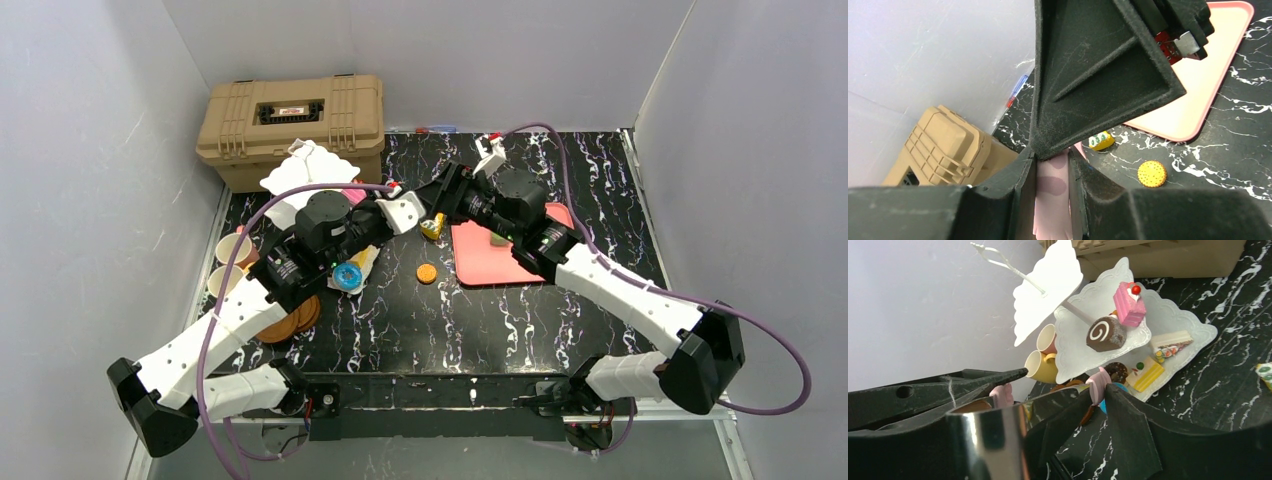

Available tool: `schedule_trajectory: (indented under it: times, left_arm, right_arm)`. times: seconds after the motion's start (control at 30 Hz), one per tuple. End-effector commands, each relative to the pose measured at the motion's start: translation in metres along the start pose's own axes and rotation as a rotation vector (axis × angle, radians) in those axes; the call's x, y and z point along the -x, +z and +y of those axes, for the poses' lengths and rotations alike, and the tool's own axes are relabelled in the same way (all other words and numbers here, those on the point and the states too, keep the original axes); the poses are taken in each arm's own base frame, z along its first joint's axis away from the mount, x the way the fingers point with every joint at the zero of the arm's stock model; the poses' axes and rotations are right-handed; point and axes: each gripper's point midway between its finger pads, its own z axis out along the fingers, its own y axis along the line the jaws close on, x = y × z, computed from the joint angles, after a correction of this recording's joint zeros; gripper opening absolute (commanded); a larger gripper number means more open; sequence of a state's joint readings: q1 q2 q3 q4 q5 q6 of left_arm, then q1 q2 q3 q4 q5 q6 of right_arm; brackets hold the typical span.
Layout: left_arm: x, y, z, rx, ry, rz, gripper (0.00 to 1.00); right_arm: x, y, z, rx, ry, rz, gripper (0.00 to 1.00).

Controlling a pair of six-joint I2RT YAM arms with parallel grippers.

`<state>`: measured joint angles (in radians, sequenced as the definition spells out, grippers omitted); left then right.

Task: Serve the afternoon tea
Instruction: Adjust the clamp.

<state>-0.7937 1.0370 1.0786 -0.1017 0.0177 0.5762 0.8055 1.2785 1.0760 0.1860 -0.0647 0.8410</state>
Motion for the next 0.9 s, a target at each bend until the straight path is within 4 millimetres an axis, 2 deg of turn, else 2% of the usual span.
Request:
schedule_trajectory:
  times: [0.0,0.1,0.13,0.17,0.27,0.4,0.5,0.53,0.6,0.67,0.87]
  left_arm:
    - [0.027,-0.007,0.002,-0.018,0.012,-0.097,0.0]
    - [0.026,-0.008,-0.001,-0.036,0.006,-0.098,0.0]
    - [0.027,-0.009,-0.002,-0.044,0.004,-0.099,0.05]
    - [0.027,-0.009,-0.005,-0.054,0.002,-0.101,0.12]
    - [0.026,-0.01,-0.008,-0.07,-0.006,-0.1,0.44]
    - [0.027,-0.012,-0.01,-0.082,-0.027,-0.101,0.68]
    - [0.031,-0.015,-0.013,-0.096,-0.04,-0.112,0.93]
    - [0.032,-0.016,-0.014,-0.104,-0.042,-0.115,0.98]
    - [0.031,-0.02,-0.015,-0.116,-0.05,-0.105,0.98]
    - [0.031,-0.026,-0.014,-0.112,-0.07,-0.09,0.98]
    - [0.033,-0.051,0.008,-0.032,-0.16,-0.001,0.98]
  right_arm:
    - [0.007,0.01,0.03,0.1,0.006,0.021,0.83]
    - [0.01,0.01,0.03,0.097,0.009,0.018,0.74]
    - [0.011,0.01,0.029,0.092,0.008,0.013,0.72]
    - [0.012,0.009,0.029,0.088,0.007,0.008,0.68]
    - [0.018,0.005,0.028,0.075,0.001,-0.015,0.6]
    - [0.023,0.0,0.025,0.052,-0.025,-0.038,0.55]
    - [0.026,-0.002,0.02,0.028,-0.05,-0.048,0.55]
    - [0.026,-0.002,0.017,0.014,-0.068,-0.049,0.55]
    - [0.027,-0.002,0.008,-0.03,-0.12,-0.053,0.57]
    - [0.029,-0.002,-0.009,-0.105,-0.19,-0.06,0.6]
    - [0.03,-0.001,-0.062,-0.291,-0.418,-0.066,0.64]
